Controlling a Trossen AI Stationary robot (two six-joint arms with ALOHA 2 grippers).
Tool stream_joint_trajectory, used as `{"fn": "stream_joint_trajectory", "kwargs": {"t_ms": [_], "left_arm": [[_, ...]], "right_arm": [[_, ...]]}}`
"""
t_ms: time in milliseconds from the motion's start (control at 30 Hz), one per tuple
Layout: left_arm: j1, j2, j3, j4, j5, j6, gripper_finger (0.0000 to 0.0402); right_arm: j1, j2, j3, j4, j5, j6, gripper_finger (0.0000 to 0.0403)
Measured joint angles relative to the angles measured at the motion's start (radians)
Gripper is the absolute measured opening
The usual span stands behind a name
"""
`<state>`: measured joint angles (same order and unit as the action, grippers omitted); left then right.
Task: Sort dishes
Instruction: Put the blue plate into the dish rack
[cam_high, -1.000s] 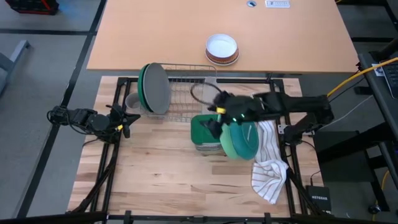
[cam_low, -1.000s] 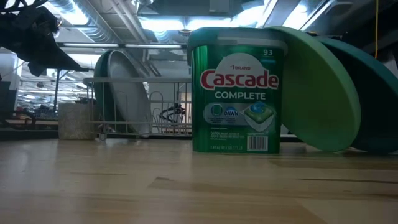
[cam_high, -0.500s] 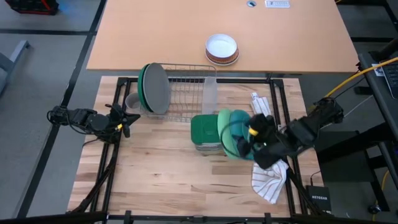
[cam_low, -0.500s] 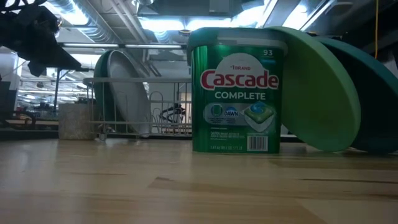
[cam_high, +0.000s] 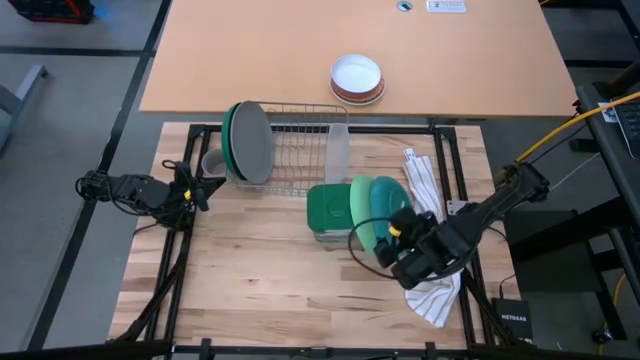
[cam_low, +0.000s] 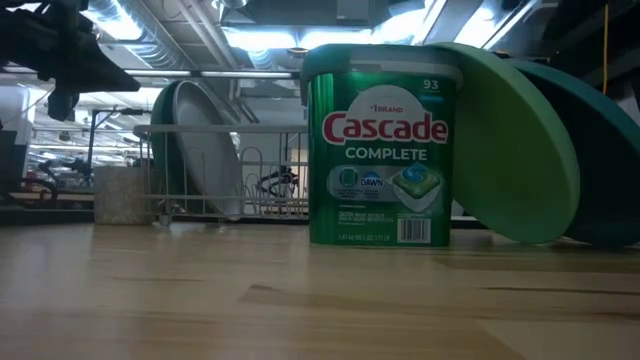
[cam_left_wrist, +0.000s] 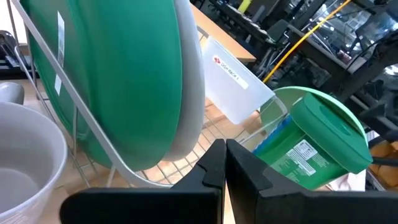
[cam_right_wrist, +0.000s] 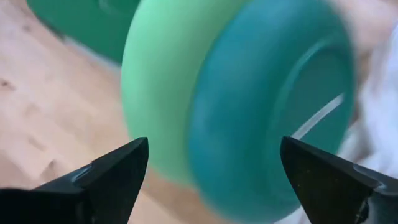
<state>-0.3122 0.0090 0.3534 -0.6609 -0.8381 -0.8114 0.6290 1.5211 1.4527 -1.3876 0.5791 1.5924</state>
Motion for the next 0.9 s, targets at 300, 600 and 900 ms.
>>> {"fn": "stream_joint_trajectory", "kwargs": {"t_ms": [300,600,900], "left_arm": [[0.000,0.000,0.000,-0.010,0.000,0.001,0.0001],[0.000,0.000,0.000,-0.007,0.027,0.004,0.0001],[0.000,0.000,0.000,0.074,0.049,0.020,0.0001]], "right_arm": [[-0.014,0.000,-0.059,0.266,-0.087,-0.132,0.0367],[-0.014,0.000,-0.059,0.295,-0.119,-0.188,0.0367],[0.014,0.000,-0.059,0.195,-0.277,-0.134,0.0367]]}}
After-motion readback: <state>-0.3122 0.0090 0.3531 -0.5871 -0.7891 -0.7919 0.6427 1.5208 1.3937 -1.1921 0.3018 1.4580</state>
